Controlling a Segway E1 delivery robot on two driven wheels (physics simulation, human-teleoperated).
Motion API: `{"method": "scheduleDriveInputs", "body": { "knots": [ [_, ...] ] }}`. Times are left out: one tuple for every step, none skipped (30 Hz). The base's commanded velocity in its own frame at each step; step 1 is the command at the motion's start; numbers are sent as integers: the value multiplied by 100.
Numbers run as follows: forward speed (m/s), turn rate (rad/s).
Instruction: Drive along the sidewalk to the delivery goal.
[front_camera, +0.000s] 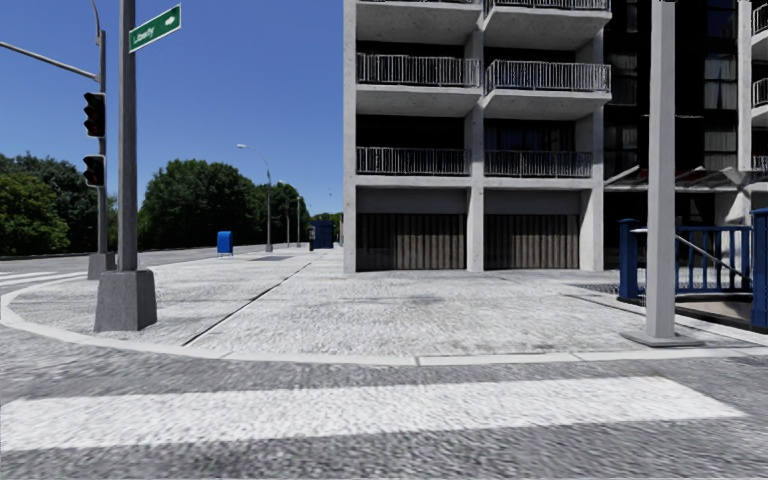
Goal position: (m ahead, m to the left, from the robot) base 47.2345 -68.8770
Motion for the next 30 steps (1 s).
{"method": "scheduleDriveInputs", "body": {
  "knots": [
    [200,-25],
    [200,-27],
    [200,-28],
    [200,-28],
    [200,-28],
    [200,-28],
    [200,-28],
    [200,-28],
    [200,-28],
    [200,-28],
    [200,-28],
    [200,-29],
    [200,-29],
    [200,-29],
    [200,-29],
    [200,-29],
    [200,-34],
    [200,-37],
    [200,-37],
    [200,-38],
    [200,-38],
    [200,-38],
    [200,-38],
    [200,-38],
    [200,-38],
    [200,-38],
    [200,-38],
    [200,-38],
    [200,-38],
    [197,-38]
  ]
}}
